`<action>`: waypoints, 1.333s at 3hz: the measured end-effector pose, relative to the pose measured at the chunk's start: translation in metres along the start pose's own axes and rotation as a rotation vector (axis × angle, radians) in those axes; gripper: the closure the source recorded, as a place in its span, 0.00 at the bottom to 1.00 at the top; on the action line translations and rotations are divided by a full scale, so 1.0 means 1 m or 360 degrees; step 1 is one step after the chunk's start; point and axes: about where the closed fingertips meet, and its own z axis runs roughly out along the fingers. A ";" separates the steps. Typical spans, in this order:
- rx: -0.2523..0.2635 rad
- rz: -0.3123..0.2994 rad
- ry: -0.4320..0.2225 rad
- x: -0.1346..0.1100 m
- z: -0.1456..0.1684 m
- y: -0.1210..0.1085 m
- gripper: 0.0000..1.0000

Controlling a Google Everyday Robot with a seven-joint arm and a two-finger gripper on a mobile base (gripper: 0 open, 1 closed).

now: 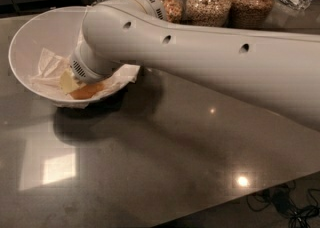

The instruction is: Pick orange from white bowl

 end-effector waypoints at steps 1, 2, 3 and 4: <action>-0.0047 -0.0034 -0.0040 0.000 -0.003 0.002 1.00; -0.0095 -0.0084 -0.0103 -0.002 -0.013 0.002 1.00; -0.0180 -0.0147 -0.0153 -0.005 -0.025 0.003 1.00; -0.0275 -0.0205 -0.0207 -0.008 -0.035 0.003 1.00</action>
Offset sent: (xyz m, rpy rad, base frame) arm -0.0075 -0.0150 0.0178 0.0973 -0.0672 0.1214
